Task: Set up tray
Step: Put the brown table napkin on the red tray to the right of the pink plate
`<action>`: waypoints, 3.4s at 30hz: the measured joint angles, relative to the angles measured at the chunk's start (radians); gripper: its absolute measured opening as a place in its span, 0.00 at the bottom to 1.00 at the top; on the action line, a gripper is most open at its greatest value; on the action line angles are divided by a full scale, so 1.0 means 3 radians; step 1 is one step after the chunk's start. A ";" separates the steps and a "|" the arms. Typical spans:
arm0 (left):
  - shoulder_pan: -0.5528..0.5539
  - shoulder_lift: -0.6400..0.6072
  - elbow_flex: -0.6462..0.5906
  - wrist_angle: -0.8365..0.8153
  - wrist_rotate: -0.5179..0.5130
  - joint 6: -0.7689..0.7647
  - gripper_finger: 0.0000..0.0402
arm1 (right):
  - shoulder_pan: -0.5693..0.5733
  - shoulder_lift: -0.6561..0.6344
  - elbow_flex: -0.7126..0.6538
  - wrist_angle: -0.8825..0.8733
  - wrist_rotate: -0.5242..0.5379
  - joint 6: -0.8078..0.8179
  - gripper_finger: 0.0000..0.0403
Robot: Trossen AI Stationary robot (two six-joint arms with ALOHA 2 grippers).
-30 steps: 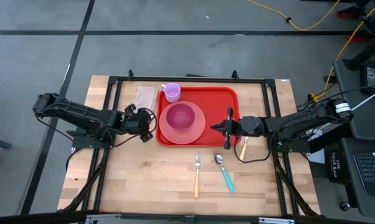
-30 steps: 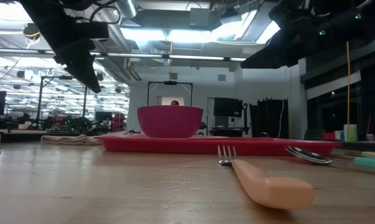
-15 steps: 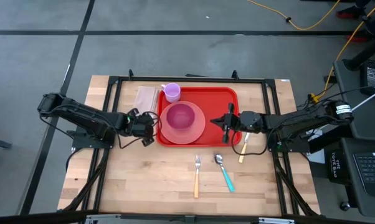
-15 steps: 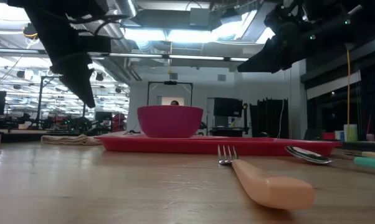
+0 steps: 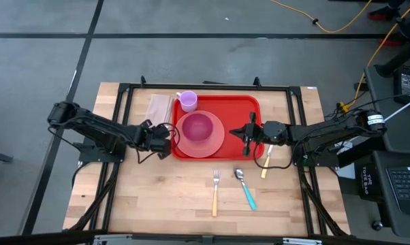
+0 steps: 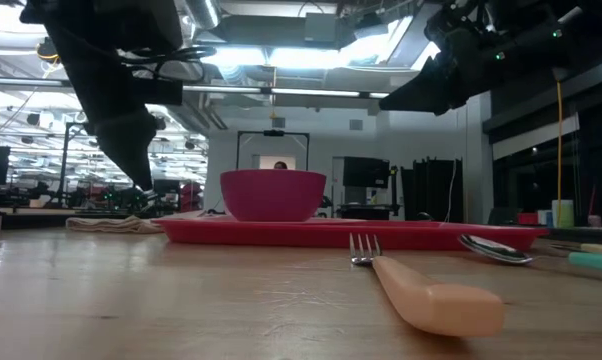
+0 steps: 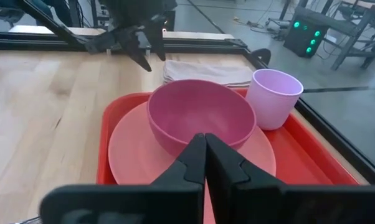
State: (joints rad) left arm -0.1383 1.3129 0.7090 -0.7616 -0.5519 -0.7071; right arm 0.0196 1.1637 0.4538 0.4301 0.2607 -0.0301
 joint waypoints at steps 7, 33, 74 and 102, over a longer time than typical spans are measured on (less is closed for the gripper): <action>0.0098 0.0103 0.0000 -0.0003 -0.0026 -0.0322 0.45 | 0.0000 0.0000 0.0000 -0.0001 0.0001 0.0005 0.02; 0.0296 0.0793 0.0003 0.0121 -0.0082 -0.0339 0.45 | -0.0141 0.0000 0.0000 0.0051 0.0201 0.0098 0.02; 0.0317 0.0855 0.0003 0.0270 -0.0038 -0.0047 0.45 | -0.0144 0.0000 0.0000 0.0050 0.0201 0.0162 0.02; 0.0317 0.0853 0.0001 0.0257 -0.0193 -0.0216 0.45 | -0.0144 0.0000 0.0000 0.0043 0.0201 0.0162 0.02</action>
State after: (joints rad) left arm -0.0433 1.5688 0.7094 -0.6847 -0.6097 -0.7719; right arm -0.0235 1.1637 0.4538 0.4431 0.3210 0.0185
